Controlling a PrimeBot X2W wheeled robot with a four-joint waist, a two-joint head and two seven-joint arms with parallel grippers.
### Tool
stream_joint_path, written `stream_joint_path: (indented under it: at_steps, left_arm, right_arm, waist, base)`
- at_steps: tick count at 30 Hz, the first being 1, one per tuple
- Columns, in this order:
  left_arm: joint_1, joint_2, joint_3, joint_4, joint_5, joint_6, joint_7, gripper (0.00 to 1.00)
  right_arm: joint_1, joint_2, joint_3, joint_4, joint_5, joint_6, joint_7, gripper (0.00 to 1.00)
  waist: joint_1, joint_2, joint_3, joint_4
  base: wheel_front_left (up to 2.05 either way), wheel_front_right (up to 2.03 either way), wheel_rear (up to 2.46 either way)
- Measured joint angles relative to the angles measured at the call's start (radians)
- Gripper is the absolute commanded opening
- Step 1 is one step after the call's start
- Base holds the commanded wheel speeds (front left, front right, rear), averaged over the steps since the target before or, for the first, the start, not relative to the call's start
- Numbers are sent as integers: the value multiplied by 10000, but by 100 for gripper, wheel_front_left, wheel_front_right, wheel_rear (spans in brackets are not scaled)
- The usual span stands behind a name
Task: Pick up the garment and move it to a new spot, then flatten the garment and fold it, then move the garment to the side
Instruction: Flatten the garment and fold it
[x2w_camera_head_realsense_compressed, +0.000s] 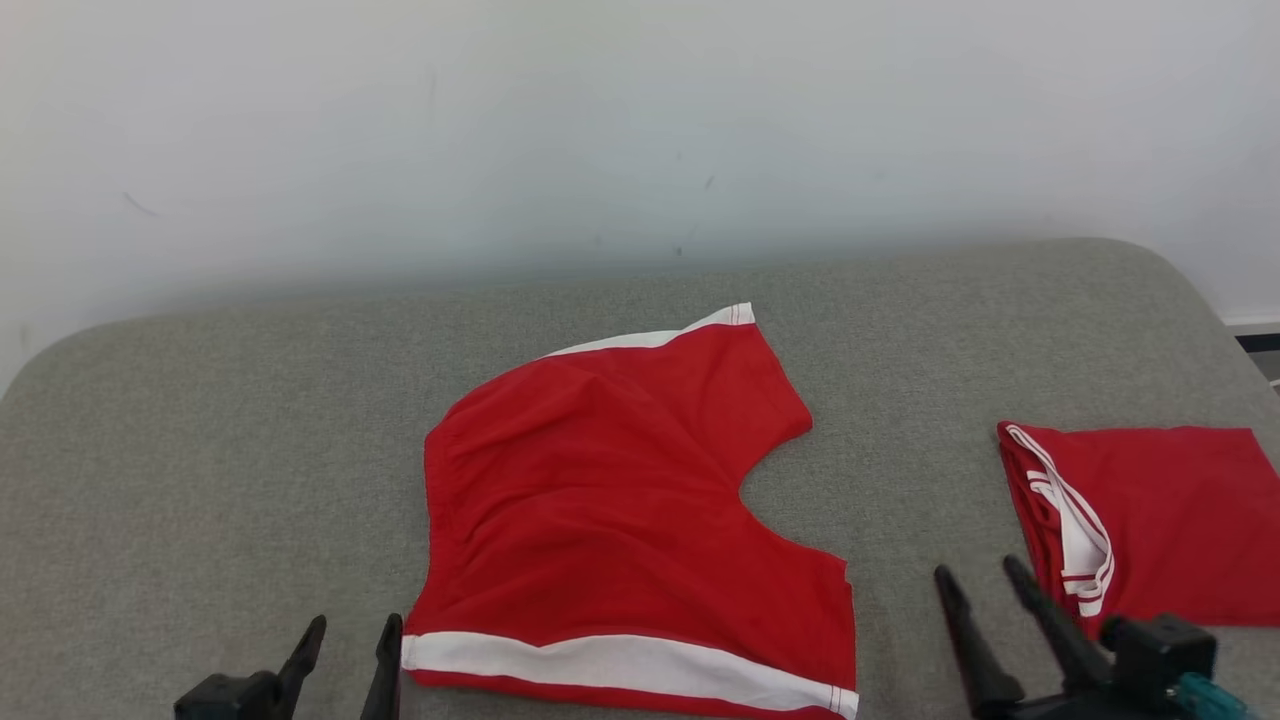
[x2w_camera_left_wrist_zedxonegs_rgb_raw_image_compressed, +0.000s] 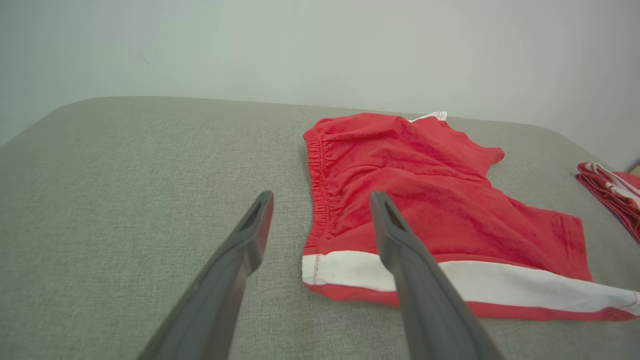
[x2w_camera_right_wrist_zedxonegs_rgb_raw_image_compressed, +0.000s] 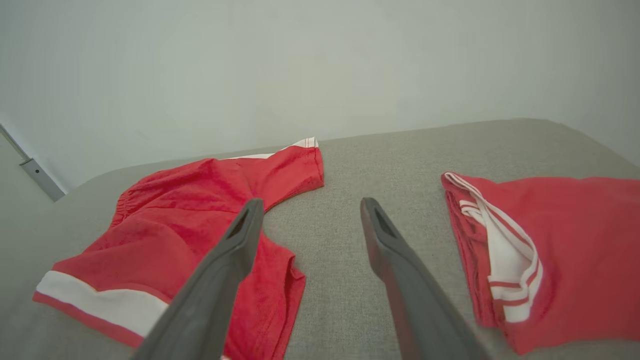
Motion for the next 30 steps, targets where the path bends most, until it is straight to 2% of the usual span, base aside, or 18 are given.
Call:
stream_joint_path:
  at_steps: [7, 13, 24, 30]
  left_arm:
    - [-662, 58, -232, 646, -40, -165, 1227, 100]
    - [-1580, 418, -516, 1848, -25, -477, 2514, 100]
    - [-2287, 487, -1049, 2767, 109, -966, 3768, 100]
    - [-2424, 443, -1093, 2964, 40, -1081, 4113, 100]
  right_arm:
    - [9, 109, 734, 199, 31, 52, 1175, 100]
    - [-20, 290, 1547, 395, -238, 54, 2192, 100]
    - [-255, 391, 1829, 587, -343, -63, 3093, 100]
    - [-255, 384, 1885, 594, -339, -117, 3480, 100]
  waist:
    - [0, 0, 40, -13]
    - [1, 0, 252, -158]
    - [1, 1, 660, -323]
    - [1, 1, 691, -284]
  base:
    - [0, 0, 0]
    - [0, 0, 0]
    - [0, 0, 0]
    - [0, 0, 0]
